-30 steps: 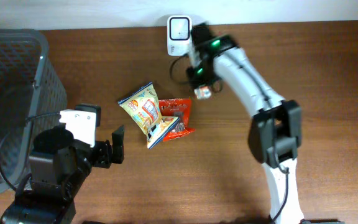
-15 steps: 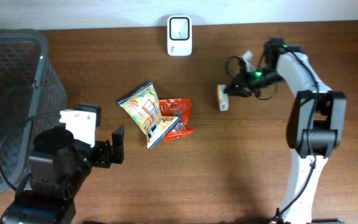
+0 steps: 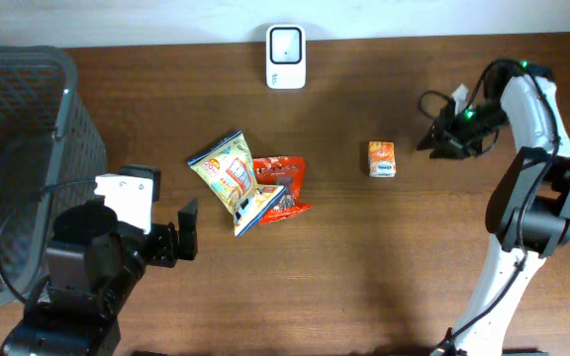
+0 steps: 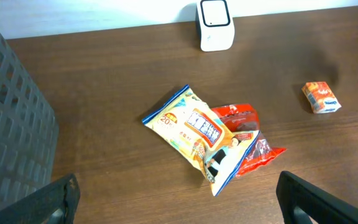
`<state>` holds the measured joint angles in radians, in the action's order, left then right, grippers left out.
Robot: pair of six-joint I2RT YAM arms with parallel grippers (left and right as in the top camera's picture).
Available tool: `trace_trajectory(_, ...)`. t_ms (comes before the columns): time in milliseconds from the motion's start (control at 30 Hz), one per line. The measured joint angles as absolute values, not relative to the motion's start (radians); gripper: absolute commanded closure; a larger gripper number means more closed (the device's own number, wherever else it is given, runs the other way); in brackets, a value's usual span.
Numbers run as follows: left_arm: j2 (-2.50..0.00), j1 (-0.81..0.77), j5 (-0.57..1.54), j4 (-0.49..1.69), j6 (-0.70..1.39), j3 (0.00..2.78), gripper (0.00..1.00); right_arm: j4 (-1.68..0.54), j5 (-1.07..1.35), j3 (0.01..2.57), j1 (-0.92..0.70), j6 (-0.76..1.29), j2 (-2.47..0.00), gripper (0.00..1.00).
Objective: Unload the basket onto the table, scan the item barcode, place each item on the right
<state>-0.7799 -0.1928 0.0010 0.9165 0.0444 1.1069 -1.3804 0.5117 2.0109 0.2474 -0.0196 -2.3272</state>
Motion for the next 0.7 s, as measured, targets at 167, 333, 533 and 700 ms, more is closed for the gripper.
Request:
trace_trajectory(167,-0.78,-0.193,0.001,0.916,0.044,1.107,0.01,-1.357,0.505,2.011,0.172,-0.083,-2.323,0.64)
trace_trajectory(333,-0.78,-0.193,0.001,0.916,0.044,1.107,0.01,-1.232,0.484,1.908,0.088,-0.056,-2.324,0.64)
trace_trajectory(533,-0.78,-0.193,0.001,0.916,0.044,1.107,0.01,-1.146,0.45,1.815,0.064,-0.017,-2.324,0.66)
trace_trajectory(700,-0.78,-0.193,0.001,0.916,0.044,1.107,0.01,-1.128,0.461,1.799,0.064,0.002,-2.322,0.96)
